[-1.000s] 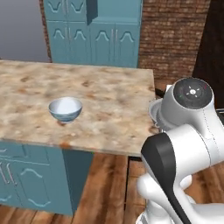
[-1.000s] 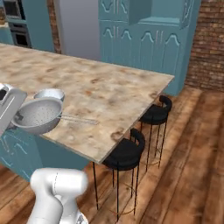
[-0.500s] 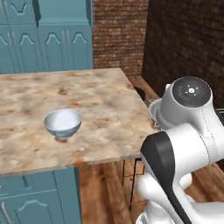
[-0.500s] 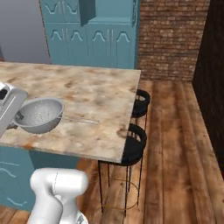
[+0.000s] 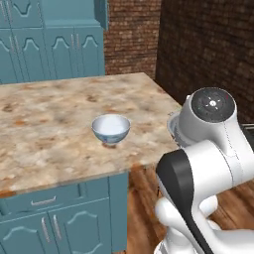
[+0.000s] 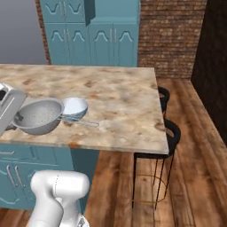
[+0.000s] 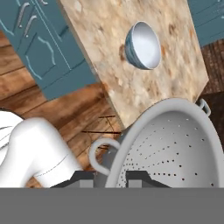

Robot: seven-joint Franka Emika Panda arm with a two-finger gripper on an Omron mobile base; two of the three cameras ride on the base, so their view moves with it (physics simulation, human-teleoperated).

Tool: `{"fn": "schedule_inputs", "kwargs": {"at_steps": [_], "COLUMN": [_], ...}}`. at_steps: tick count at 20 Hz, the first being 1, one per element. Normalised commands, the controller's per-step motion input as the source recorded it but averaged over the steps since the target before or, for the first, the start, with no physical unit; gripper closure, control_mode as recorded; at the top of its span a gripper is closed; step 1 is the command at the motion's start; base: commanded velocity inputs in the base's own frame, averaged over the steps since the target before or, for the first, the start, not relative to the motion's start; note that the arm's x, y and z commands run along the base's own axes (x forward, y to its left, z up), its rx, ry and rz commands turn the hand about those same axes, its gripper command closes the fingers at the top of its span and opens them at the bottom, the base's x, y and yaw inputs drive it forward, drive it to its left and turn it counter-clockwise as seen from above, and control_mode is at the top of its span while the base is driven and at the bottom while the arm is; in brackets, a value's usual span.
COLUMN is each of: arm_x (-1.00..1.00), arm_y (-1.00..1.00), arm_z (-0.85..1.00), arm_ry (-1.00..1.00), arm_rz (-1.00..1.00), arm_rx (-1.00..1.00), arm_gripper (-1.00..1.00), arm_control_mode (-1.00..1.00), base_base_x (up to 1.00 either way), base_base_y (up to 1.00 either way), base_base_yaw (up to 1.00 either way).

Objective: Open the cabinet and setup a tea strainer by placing it in the bowl upright.

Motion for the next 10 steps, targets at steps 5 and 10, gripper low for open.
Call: {"fn": "schedule_inputs", "kwargs": {"at_steps": [5,10], "arm_x": [0.00,0.00], "arm_y": [0.00,0.00], "arm_z": [0.00,0.00], "arm_ry": [0.00,0.00], "arm_rz": [0.00,0.00], "arm_rx": [0.00,0.00], "arm_gripper": [1.00,1.00], "arm_control_mode": [1.00,1.00], "base_base_x": [0.60,0.55], "base_base_y": [0.94,0.33], "base_base_yaw": [0.00,-0.02]}}
